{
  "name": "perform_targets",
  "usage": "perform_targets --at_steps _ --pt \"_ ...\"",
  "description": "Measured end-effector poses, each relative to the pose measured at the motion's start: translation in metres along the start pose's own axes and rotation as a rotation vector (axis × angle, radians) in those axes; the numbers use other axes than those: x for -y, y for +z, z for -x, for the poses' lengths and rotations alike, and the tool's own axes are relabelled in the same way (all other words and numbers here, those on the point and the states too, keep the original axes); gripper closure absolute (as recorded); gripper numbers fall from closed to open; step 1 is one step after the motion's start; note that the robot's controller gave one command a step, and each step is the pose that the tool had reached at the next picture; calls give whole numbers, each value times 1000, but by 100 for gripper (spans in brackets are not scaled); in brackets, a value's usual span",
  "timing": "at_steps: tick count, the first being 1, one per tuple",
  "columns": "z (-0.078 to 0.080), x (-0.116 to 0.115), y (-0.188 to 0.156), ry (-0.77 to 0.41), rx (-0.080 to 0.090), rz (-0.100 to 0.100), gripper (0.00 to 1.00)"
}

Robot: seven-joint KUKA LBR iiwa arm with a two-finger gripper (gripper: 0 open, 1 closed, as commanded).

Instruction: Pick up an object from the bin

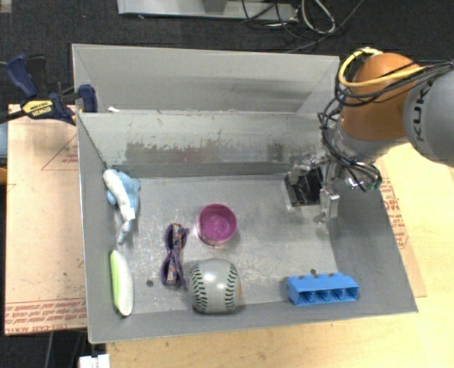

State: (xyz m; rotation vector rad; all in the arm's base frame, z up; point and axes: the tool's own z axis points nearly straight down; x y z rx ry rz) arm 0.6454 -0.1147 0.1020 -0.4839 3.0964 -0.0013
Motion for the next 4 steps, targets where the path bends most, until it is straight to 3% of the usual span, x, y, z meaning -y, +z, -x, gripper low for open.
perform_targets --at_steps 1,2,3,4 --pt "10 -3 -27 329 10 -3 0" --pt "-19 -2 -99 -21 2 1 0" --pt "-4 -12 -123 325 16 -3 0" --pt "-14 25 -70 499 2 1 0"
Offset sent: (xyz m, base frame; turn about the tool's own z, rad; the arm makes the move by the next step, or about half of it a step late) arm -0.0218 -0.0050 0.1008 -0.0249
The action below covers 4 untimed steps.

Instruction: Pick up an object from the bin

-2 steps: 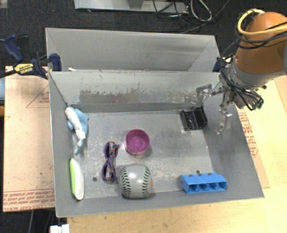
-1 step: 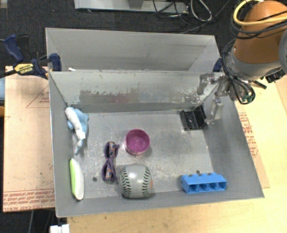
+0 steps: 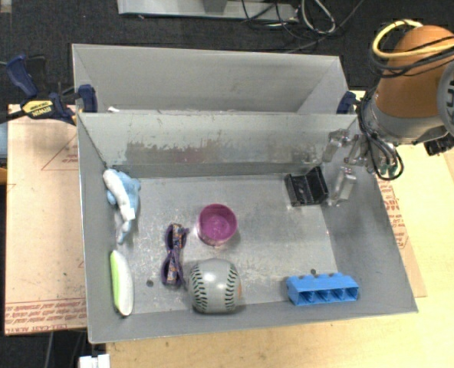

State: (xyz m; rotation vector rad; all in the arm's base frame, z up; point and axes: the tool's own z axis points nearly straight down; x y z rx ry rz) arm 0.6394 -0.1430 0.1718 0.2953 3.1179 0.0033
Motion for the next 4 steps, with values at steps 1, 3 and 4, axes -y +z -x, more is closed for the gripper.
perform_targets --at_steps 1,3,4 --pt "-6 -14 -23 -386 20 0 0" --pt "-24 -46 29 -357 24 0 100" --pt "-24 -46 29 -357 24 0 100"
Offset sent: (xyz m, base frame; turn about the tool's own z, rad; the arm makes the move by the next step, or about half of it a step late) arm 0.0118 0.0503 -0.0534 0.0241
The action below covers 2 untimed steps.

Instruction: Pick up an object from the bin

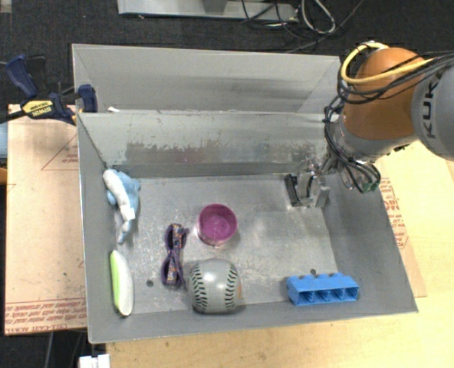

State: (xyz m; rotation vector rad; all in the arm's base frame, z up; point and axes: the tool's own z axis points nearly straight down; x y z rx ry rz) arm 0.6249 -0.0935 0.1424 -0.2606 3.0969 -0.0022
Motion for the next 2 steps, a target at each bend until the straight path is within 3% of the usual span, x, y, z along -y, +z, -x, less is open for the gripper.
perform_targets --at_steps 1,2 --pt "-13 38 62 -26 -2 1 100" --pt "12 16 -5 -27 12 -1 100"
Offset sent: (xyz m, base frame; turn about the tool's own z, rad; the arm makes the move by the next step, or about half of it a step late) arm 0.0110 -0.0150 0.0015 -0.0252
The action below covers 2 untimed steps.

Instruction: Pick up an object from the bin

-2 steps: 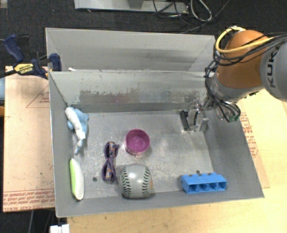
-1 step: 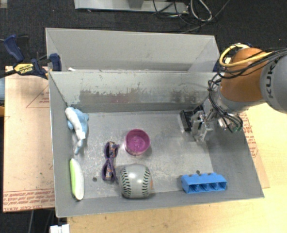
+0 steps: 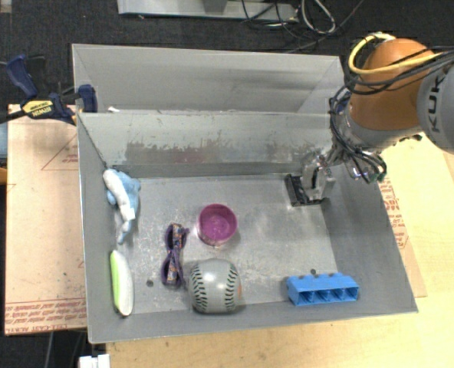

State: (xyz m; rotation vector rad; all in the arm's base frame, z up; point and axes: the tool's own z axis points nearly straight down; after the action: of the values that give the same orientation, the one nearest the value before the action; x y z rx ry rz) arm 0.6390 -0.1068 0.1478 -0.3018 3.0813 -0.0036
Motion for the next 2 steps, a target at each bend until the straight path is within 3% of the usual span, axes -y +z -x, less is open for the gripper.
perform_targets --at_steps 1,2 --pt "-15 42 59 2 -15 4 100" --pt "4 2 -55 0 -1 1 100"
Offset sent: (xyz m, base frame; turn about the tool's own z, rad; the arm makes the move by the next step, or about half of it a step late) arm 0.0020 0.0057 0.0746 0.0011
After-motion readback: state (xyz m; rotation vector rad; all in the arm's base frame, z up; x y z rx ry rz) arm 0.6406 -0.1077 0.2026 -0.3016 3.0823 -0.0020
